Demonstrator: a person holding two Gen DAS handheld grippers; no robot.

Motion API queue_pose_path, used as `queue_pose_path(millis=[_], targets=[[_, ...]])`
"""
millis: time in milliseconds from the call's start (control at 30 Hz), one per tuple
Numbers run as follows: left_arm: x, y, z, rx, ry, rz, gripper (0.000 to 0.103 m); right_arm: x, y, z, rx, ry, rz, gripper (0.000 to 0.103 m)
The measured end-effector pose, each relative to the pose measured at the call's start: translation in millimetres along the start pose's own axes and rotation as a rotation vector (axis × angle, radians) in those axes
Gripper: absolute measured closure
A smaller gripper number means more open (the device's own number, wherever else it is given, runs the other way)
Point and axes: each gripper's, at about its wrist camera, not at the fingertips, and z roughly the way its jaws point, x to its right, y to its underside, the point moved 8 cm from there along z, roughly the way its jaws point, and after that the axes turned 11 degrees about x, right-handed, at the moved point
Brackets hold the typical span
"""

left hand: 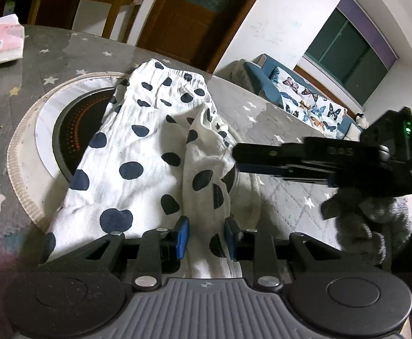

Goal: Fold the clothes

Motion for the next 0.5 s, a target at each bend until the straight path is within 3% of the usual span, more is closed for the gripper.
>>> queue_pose_path(millis=[100, 167, 233, 367, 500], targets=[[4, 0, -5, 0.003, 0.009, 0.012, 0.071, -6, 6, 13, -0.014, -0.002, 0.000, 0.069], [6, -1, -10, 0.010, 0.021, 0.019, 0.071, -9, 8, 13, -0.014, 0.032, -0.025, 0.090], [5, -3, -16, 0.017, 0.032, 0.019, 0.071, -10, 7, 4, 0.002, 0.064, -0.039, 0.094], [-7, -3, -23, 0.023, 0.020, 0.018, 0.071, -4, 6, -24, 0.013, 0.162, -0.078, 0.096], [-23, 2, -27, 0.006, -0.009, 0.011, 0.073, 8, 20, -38, -0.031, 0.242, -0.109, 0.095]])
